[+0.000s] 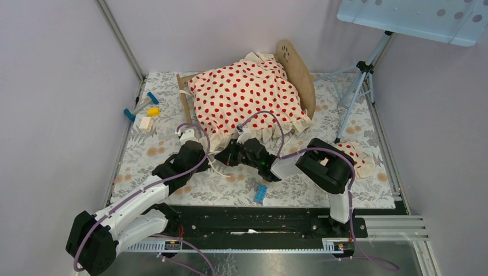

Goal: Set up the pet bed
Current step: Tie the ropes to the bed frame.

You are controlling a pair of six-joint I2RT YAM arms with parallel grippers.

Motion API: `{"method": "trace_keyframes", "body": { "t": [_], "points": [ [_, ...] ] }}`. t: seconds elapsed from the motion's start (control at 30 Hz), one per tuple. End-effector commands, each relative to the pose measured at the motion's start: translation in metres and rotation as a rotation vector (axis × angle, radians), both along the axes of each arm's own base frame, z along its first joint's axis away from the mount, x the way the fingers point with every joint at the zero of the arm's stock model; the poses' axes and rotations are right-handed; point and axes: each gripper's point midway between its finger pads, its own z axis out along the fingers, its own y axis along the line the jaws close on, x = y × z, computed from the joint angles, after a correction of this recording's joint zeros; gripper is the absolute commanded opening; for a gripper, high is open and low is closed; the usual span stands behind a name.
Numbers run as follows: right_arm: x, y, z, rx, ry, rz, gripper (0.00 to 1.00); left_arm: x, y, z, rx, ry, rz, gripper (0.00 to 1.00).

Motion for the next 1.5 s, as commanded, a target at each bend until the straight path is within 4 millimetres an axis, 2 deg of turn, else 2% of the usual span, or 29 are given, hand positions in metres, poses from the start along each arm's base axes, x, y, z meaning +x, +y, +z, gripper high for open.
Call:
{"method": "trace_keyframes", "body": {
  "t": [0.0,0.3,0.7,0.9,1.1,1.47],
  "points": [
    [-0.003,-0.002,0.027,0.042,-0.063,0.019,0.05,0.020,0.001,0.024,0.001,-0.075,0.034,0.00],
    [-0.003,-0.002,0.029,0.049,-0.059,0.017,0.05,0.011,0.023,0.026,-0.009,-0.085,0.155,0.00],
    [-0.002,0.000,0.030,0.058,-0.053,0.020,0.06,0.005,0.025,0.017,-0.015,-0.055,0.176,0.00],
    [-0.002,0.001,0.030,0.057,-0.051,0.018,0.06,-0.002,0.036,0.009,-0.002,-0.015,0.244,0.00],
    [-0.002,0.002,0.031,0.061,-0.050,0.023,0.06,-0.005,0.036,0.003,-0.012,0.002,0.256,0.00],
    [-0.008,0.004,0.041,0.090,-0.079,0.063,0.06,0.007,0.029,0.002,0.072,0.044,0.205,0.00]
  ]
}}
